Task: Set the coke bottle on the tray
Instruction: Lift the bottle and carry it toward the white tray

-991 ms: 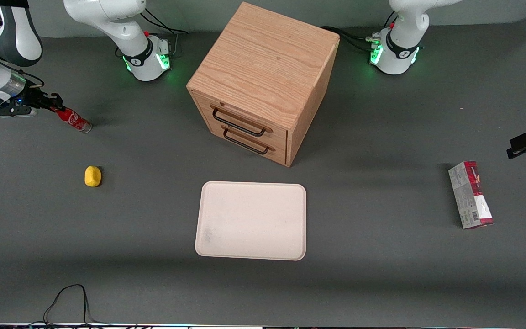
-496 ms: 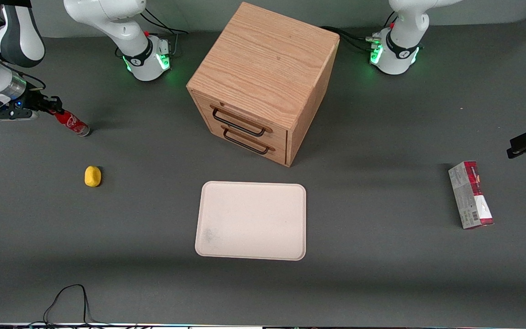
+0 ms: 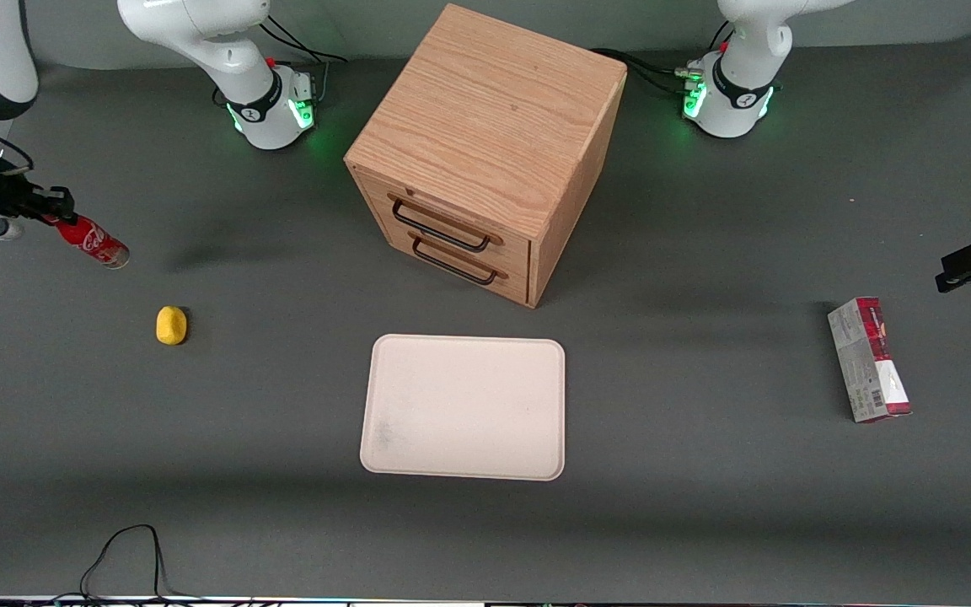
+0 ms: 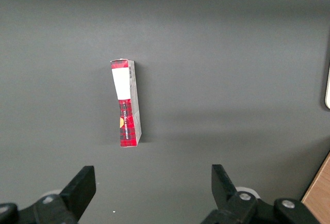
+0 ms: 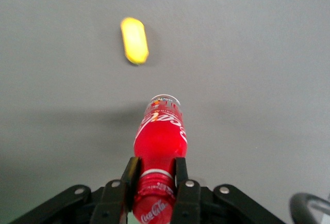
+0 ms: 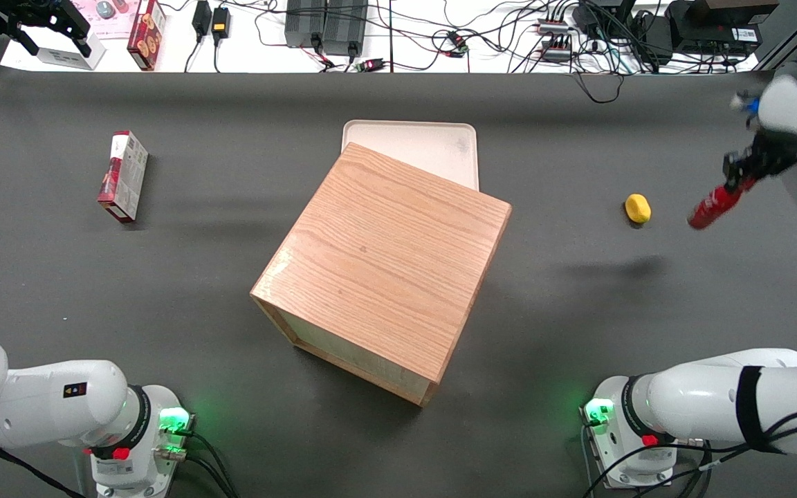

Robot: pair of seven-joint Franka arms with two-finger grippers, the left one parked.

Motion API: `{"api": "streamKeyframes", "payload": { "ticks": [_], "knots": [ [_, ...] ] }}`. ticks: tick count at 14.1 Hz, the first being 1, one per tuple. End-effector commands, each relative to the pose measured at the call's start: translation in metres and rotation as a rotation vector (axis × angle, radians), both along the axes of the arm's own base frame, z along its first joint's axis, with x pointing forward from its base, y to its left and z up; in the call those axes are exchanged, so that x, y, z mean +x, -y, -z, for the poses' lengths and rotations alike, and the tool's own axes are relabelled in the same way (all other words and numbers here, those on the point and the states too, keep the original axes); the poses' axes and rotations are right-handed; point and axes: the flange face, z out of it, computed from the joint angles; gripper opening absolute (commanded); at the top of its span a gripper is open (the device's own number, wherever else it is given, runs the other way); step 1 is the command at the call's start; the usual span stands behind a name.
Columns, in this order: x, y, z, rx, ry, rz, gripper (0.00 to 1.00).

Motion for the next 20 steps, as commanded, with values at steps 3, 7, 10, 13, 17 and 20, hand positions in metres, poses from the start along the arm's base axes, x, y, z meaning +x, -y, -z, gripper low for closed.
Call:
{"api": "streamKeyframes", "payload": {
  "ticks": [3, 7, 10, 13, 17, 20],
  "knots": [
    [0.098, -0.062, -0.083, 0.048, -0.039, -0.003, 0.00],
    [0.134, -0.103, -0.137, 0.114, -0.004, -0.014, 0.00],
    [0.158, -0.161, -0.156, 0.120, 0.010, 0.013, 0.00],
    [0.175, -0.224, -0.161, 0.137, 0.054, -0.009, 0.00],
    [0.200, -0.338, -0.108, 0.116, 0.087, -0.018, 0.00],
    [0.224, -0.402, -0.041, 0.128, 0.130, 0.011, 0.00]
  ]
}}
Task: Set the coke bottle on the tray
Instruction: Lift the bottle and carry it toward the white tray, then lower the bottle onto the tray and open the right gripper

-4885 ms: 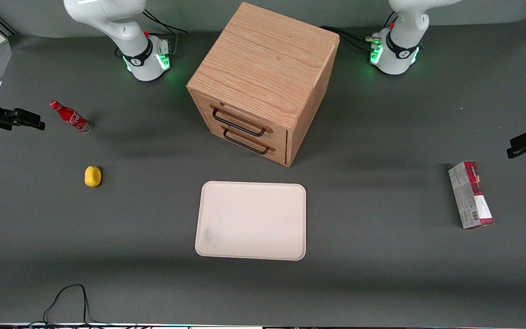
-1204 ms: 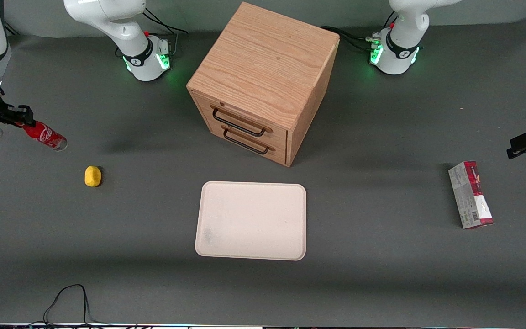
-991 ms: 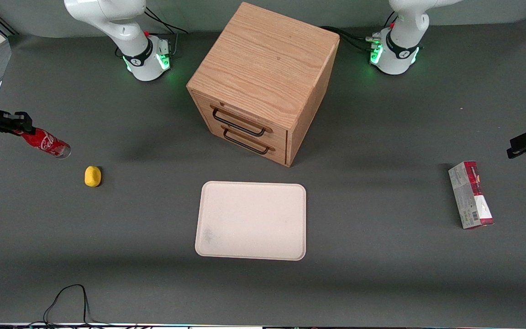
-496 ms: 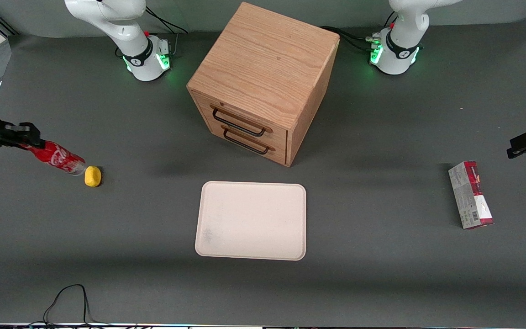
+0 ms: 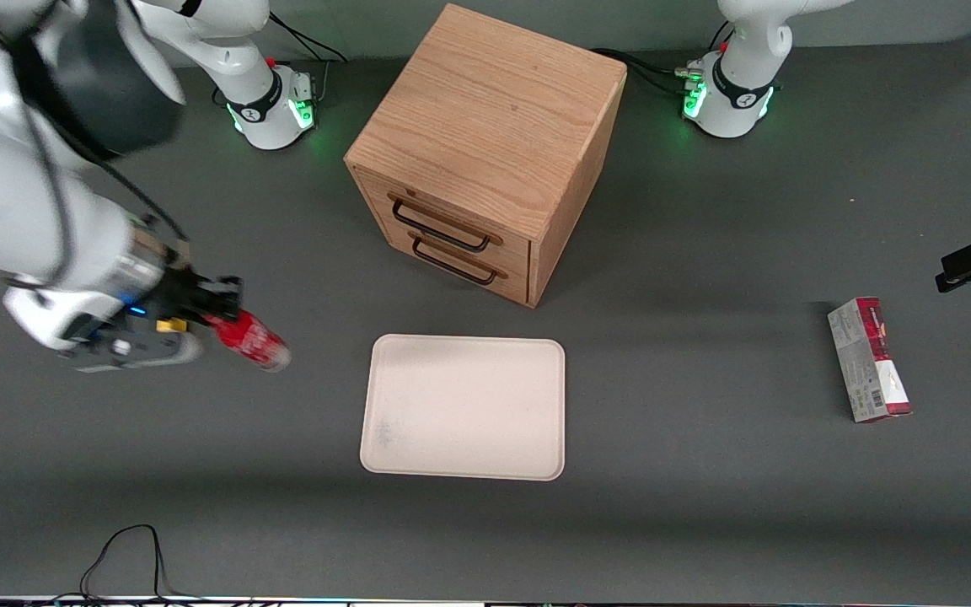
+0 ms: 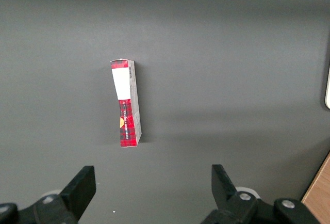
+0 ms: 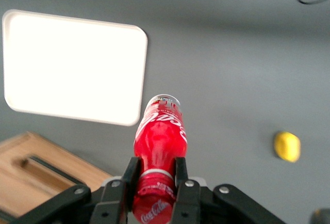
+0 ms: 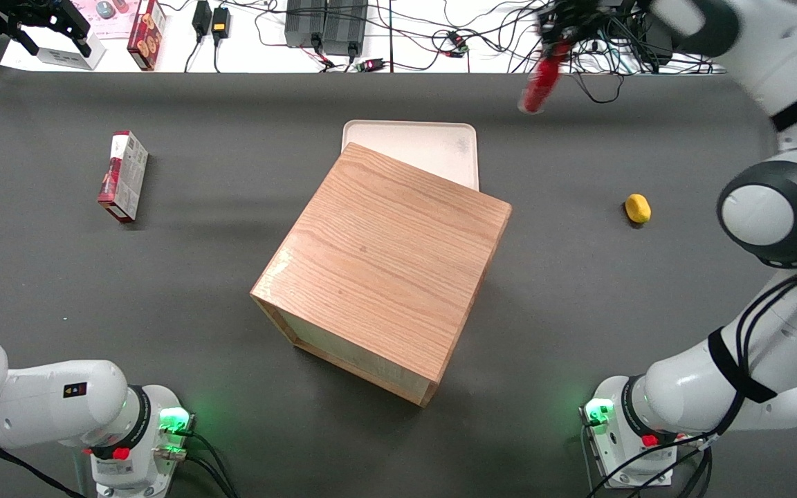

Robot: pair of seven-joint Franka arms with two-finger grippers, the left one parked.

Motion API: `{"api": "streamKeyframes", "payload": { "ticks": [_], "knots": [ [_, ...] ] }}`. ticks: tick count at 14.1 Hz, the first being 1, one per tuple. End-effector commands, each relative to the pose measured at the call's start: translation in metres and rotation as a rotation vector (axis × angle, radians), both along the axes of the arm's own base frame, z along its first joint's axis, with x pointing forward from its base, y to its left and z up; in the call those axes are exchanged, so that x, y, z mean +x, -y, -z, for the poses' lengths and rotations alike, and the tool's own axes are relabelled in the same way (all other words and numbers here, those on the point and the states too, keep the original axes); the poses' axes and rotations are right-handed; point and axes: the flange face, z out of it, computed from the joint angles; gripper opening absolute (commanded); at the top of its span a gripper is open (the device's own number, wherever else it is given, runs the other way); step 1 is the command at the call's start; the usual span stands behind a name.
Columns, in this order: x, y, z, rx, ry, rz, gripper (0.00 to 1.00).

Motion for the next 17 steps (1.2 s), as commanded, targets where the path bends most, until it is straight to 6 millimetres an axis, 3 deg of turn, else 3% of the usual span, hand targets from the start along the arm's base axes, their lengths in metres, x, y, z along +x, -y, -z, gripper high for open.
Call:
{"api": "streamKeyframes", "payload": {
  "ticks": [1, 3, 8, 13, 14, 15, 17],
  "knots": [
    [0.028, -0.044, 0.056, 0.034, 0.025, 0.037, 0.00],
    [0.041, -0.067, 0.098, 0.071, 0.040, 0.060, 0.00],
    [0.060, -0.091, 0.188, 0.056, 0.084, 0.050, 0.00],
    [0.066, -0.091, 0.222, 0.044, 0.100, 0.035, 0.00],
    [0.067, -0.090, 0.223, 0.041, 0.103, 0.035, 0.81],
    [0.066, -0.092, 0.226, 0.031, 0.115, 0.027, 1.00],
    [0.067, -0.094, 0.225, 0.043, 0.136, 0.061, 1.00]
  ]
}}
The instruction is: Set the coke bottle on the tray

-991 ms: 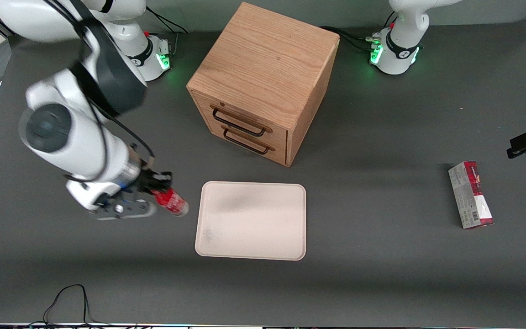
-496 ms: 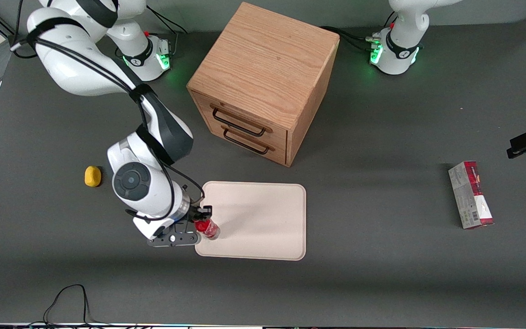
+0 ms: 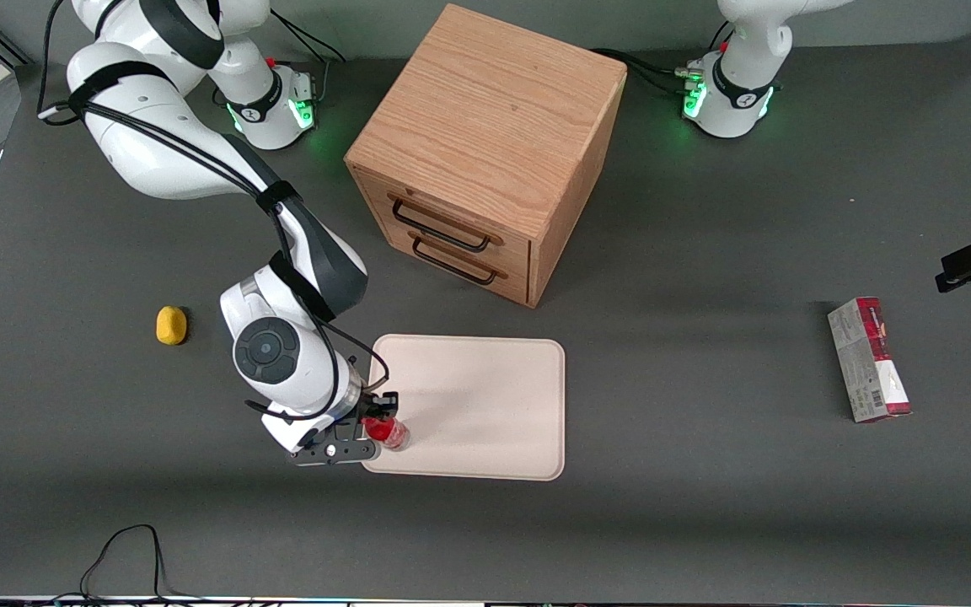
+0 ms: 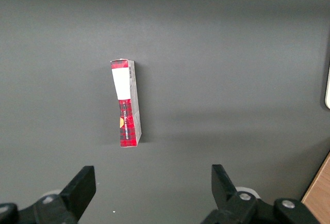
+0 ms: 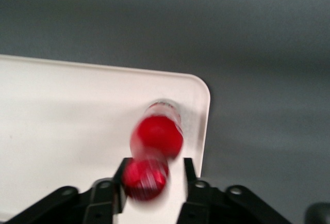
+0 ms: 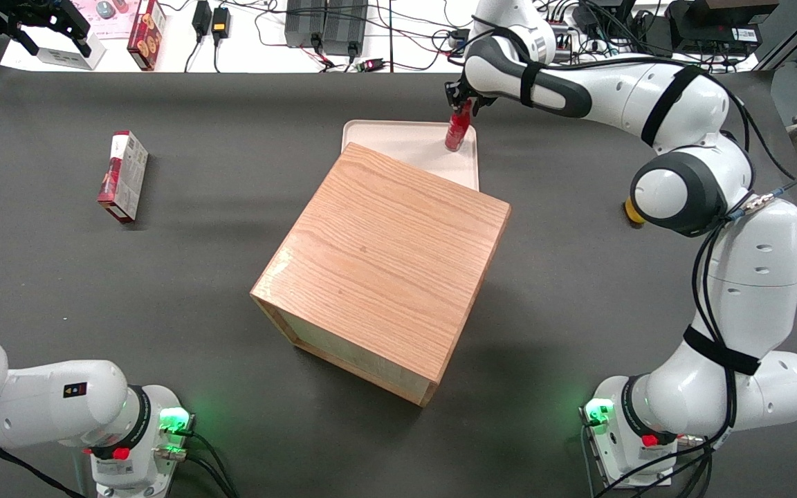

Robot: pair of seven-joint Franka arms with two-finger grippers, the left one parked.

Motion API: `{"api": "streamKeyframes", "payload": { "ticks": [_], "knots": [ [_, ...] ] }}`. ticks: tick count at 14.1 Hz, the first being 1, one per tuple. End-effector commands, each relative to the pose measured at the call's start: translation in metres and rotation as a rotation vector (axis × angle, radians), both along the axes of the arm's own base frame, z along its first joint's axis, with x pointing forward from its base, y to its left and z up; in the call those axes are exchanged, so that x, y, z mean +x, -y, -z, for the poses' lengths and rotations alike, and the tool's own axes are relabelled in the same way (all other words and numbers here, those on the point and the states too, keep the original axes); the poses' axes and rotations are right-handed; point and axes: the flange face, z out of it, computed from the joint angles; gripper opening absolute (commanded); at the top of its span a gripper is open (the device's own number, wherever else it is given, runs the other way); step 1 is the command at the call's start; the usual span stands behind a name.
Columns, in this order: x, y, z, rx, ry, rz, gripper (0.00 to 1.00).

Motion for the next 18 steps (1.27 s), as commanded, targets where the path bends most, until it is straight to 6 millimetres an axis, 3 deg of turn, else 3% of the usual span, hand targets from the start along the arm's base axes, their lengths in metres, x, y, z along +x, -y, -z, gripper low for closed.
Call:
{"api": "streamKeyframes", "payload": {
  "ticks": [1, 5, 7, 10, 15, 18],
  "knots": [
    [0.004, -0.007, -0.009, 0.003, 0.043, 0.028, 1.00],
    [0.003, 0.000, -0.042, -0.031, 0.071, 0.017, 1.00],
    [-0.004, 0.020, -0.061, -0.057, 0.012, -0.016, 1.00],
    [-0.027, 0.094, -0.114, 0.026, -0.046, -0.027, 1.00],
    [-0.095, 0.198, -0.209, -0.033, -0.131, -0.056, 1.00],
    [-0.149, 0.265, -0.245, 0.008, -0.110, -0.003, 1.00]
  ]
}}
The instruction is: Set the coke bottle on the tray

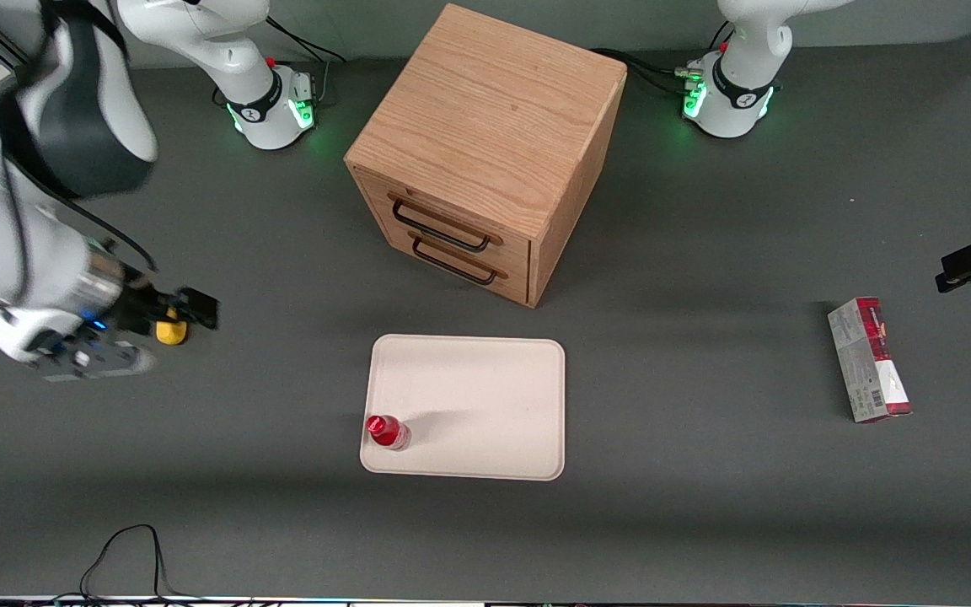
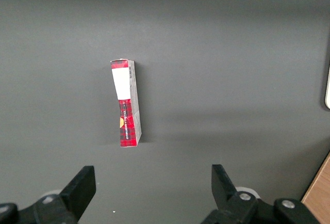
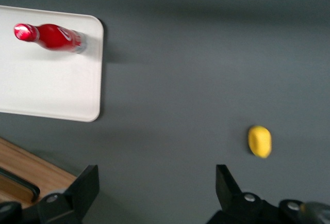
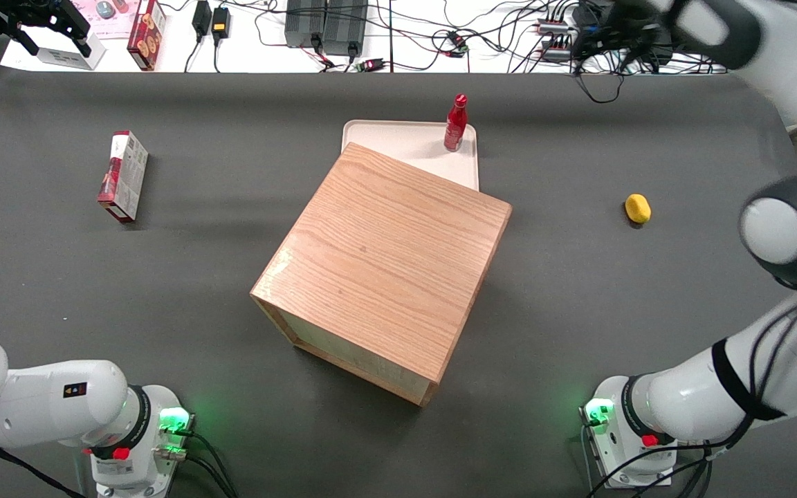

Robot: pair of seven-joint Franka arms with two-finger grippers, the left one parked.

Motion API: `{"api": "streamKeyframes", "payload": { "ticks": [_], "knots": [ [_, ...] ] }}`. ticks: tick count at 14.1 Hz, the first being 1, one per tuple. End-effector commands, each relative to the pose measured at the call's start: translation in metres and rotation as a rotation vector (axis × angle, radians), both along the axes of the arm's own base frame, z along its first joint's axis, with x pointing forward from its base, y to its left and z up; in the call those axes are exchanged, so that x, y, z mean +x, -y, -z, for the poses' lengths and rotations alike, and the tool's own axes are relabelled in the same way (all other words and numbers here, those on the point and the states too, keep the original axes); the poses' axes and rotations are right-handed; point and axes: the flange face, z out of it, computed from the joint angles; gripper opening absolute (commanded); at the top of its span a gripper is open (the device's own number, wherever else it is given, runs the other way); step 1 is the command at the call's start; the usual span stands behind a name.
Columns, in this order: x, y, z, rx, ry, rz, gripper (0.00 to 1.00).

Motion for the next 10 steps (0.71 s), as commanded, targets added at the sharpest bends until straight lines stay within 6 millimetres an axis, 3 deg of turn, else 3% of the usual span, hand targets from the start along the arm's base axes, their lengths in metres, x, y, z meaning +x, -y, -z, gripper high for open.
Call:
{"api": "streamKeyframes", "payload": {
  "ticks": [1, 4, 10],
  "knots": [
    [-0.058, 0.044, -0.023, 0.054, 0.014, 0.008, 1.00],
    [-0.082, 0.061, -0.043, 0.060, 0.006, 0.027, 1.00],
    [-0.083, 0.061, -0.039, 0.056, -0.007, 0.042, 1.00]
  ]
}}
